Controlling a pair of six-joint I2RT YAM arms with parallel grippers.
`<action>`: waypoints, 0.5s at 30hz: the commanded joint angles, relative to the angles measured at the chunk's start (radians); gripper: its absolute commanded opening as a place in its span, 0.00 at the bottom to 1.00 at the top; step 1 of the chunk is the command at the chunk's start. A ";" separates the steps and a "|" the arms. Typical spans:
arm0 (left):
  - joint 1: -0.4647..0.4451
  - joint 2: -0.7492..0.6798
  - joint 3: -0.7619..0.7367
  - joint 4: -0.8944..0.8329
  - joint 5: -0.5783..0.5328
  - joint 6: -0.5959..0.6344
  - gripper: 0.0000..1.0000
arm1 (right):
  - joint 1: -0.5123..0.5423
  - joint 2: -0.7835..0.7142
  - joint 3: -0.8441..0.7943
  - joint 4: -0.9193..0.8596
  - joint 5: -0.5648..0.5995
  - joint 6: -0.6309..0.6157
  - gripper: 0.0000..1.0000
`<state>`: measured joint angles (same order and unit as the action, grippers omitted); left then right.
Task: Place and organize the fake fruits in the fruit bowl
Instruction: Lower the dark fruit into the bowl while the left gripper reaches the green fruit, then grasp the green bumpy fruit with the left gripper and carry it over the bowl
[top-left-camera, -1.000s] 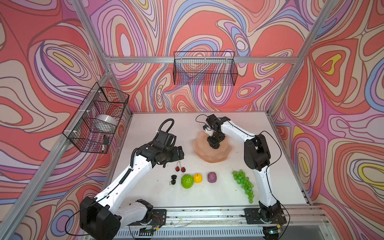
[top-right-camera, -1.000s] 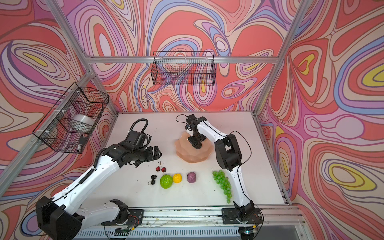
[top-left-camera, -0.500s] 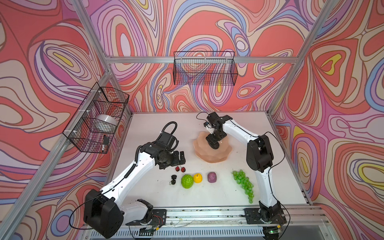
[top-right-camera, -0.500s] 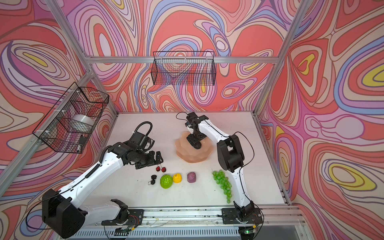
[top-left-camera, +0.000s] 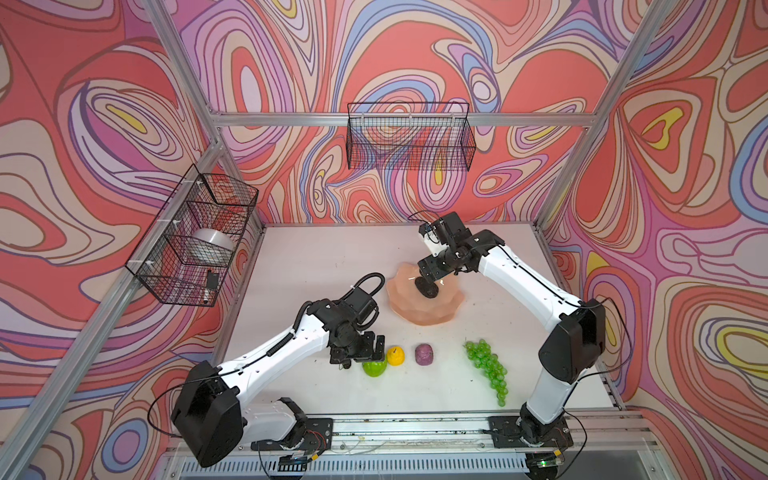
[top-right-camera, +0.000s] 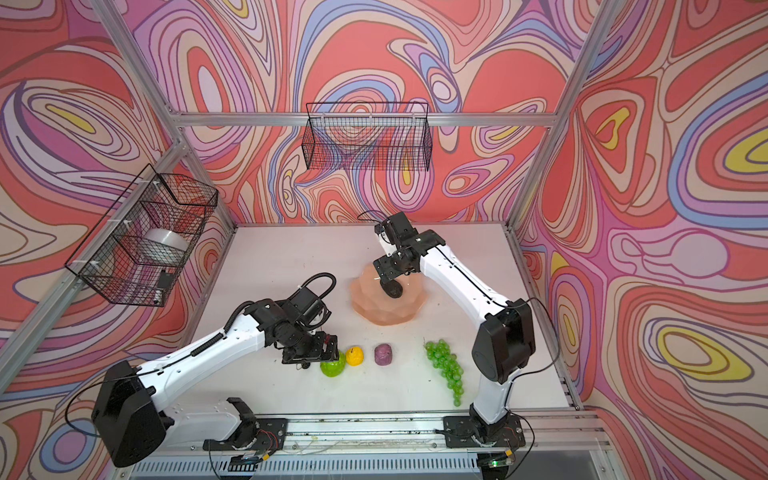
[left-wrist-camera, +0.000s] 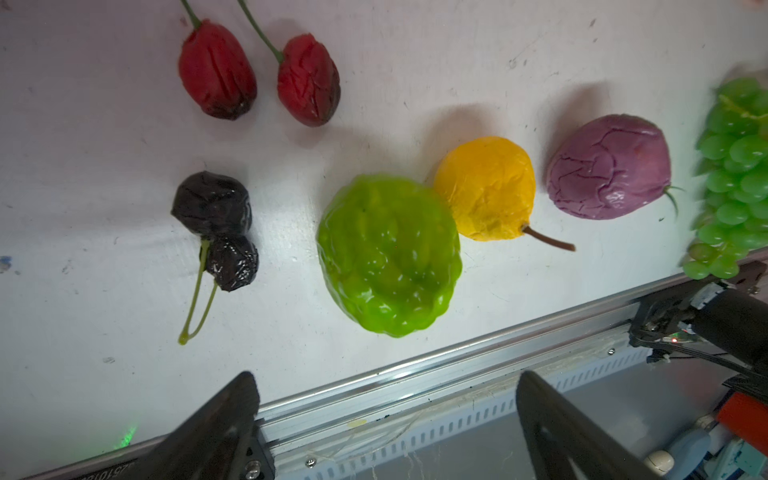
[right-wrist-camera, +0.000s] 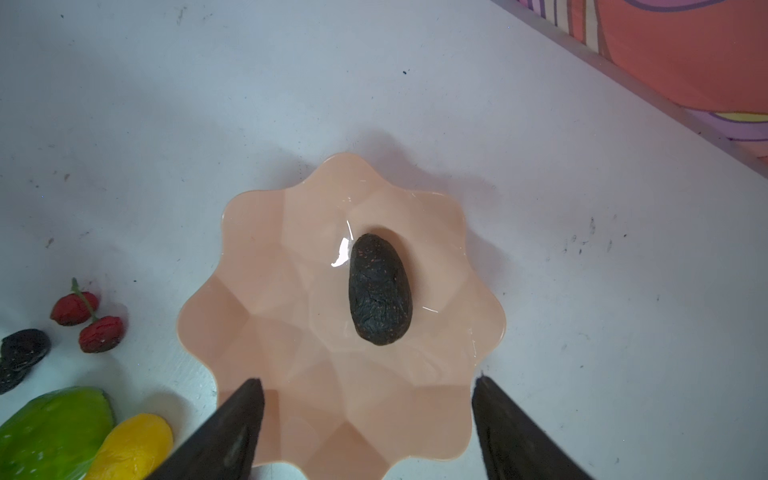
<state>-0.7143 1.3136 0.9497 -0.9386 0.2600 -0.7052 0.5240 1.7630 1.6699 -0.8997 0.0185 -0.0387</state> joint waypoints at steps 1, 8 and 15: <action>-0.015 0.043 -0.014 0.024 -0.026 -0.046 1.00 | -0.002 -0.037 -0.058 0.101 -0.054 0.065 0.82; -0.018 0.131 -0.008 0.077 -0.036 -0.042 1.00 | -0.002 -0.042 -0.104 0.113 -0.061 0.074 0.81; -0.023 0.174 -0.029 0.115 -0.031 -0.044 0.96 | -0.002 -0.062 -0.146 0.132 -0.076 0.092 0.80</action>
<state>-0.7303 1.4742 0.9371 -0.8349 0.2424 -0.7315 0.5228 1.7355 1.5375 -0.7906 -0.0425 0.0357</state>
